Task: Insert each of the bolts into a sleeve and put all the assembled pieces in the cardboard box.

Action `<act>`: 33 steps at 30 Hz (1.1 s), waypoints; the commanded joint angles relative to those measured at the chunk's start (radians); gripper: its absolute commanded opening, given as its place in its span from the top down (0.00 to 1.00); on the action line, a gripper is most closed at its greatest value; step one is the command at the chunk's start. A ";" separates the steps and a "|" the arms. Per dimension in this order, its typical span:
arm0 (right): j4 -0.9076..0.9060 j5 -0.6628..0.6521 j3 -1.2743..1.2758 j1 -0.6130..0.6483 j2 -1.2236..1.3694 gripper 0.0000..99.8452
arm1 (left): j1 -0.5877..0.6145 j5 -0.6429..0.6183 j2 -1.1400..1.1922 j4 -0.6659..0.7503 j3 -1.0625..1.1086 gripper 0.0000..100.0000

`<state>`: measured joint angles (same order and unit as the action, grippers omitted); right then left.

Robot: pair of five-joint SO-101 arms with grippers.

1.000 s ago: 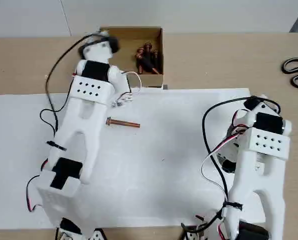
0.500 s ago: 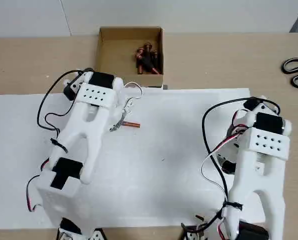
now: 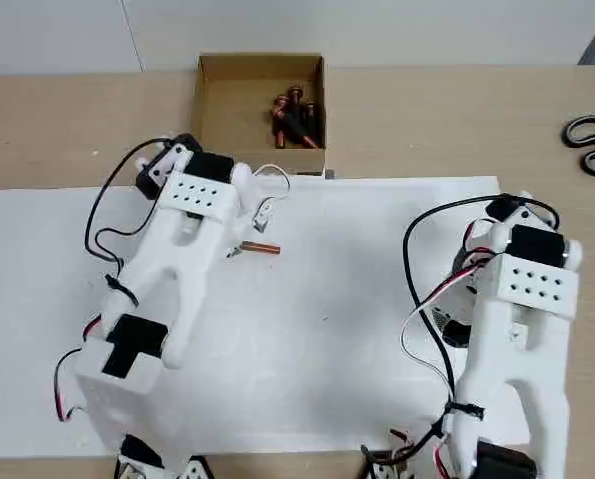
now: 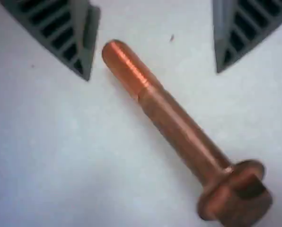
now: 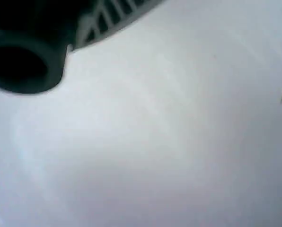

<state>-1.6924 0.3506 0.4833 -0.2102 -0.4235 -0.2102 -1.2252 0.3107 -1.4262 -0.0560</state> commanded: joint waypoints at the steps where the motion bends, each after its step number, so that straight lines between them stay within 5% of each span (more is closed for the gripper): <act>1: -0.012 -0.006 -0.008 -0.004 -0.038 1.00 | 0.002 -0.008 -0.006 0.064 0.031 0.83; 14: -0.012 -0.006 -0.008 -0.004 -0.038 1.00 | 0.054 -0.009 -0.006 0.244 0.114 0.83; 26: -0.013 -0.006 -0.008 -0.004 -0.038 1.00 | 0.064 -0.009 0.123 0.184 0.114 0.84; 33: -0.012 -0.006 -0.003 -0.004 -0.122 1.00 | 0.063 -0.035 0.115 0.184 0.114 0.99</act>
<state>-1.6924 0.3506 0.4833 -0.2102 -0.4757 -0.1519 -1.2528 0.4227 -1.2190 0.0422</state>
